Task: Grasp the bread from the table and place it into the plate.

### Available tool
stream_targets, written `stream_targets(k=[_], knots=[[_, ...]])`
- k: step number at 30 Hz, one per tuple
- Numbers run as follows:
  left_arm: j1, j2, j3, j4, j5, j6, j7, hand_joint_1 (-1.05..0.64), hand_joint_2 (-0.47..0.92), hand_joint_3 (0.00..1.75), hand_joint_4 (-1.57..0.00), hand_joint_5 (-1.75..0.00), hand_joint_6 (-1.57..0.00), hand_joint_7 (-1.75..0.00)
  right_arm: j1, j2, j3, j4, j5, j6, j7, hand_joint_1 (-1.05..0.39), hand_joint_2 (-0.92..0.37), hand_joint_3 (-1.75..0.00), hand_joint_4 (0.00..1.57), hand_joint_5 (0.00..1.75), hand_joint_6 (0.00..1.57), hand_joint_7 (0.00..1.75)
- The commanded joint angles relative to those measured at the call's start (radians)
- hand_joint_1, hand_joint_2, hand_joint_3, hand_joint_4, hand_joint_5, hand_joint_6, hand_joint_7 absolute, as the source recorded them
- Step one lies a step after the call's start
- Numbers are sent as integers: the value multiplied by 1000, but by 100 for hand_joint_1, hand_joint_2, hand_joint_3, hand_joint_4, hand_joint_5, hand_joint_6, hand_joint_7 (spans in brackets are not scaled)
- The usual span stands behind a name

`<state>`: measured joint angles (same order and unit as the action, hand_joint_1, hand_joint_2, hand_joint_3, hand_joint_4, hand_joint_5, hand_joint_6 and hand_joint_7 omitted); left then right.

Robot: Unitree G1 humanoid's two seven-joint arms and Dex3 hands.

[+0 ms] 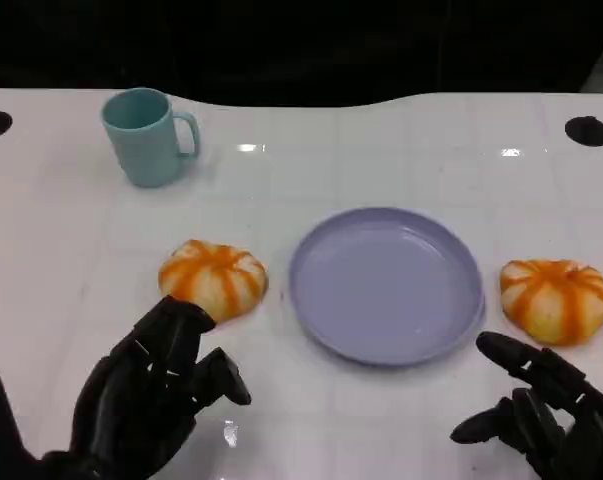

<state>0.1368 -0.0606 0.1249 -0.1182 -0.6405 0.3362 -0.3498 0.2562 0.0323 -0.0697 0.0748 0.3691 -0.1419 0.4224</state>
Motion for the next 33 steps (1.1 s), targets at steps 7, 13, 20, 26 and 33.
stream_targets(k=[7,13,20,26,33], knots=[[-5,36,-24,10,87,-110,-51,-54,92,45,-70,-175,-51,-163,5,-16,-12,-9,9,-3,4,-75,-92,-32,74,108,97,31],[-43,151,-112,-5,432,-369,-35,-50,92,38,-51,-130,-52,-75,8,-15,-10,-15,12,2,3,-75,-92,-32,75,109,98,31],[-85,241,-154,-33,754,-495,86,-48,92,14,-29,-97,-47,-32,6,-12,-11,-20,20,17,0,-75,-92,-31,76,109,98,31],[-137,343,-179,-60,1036,-572,188,-52,89,1,-19,-80,-45,-11,4,-14,-10,-21,9,20,-6,-75,-92,-31,75,108,98,30],[-241,439,-232,-66,1258,-510,163,-56,83,0,-1,-50,-31,-2,2,-10,-10,-21,10,23,-10,-75,-92,-32,75,109,98,30]])
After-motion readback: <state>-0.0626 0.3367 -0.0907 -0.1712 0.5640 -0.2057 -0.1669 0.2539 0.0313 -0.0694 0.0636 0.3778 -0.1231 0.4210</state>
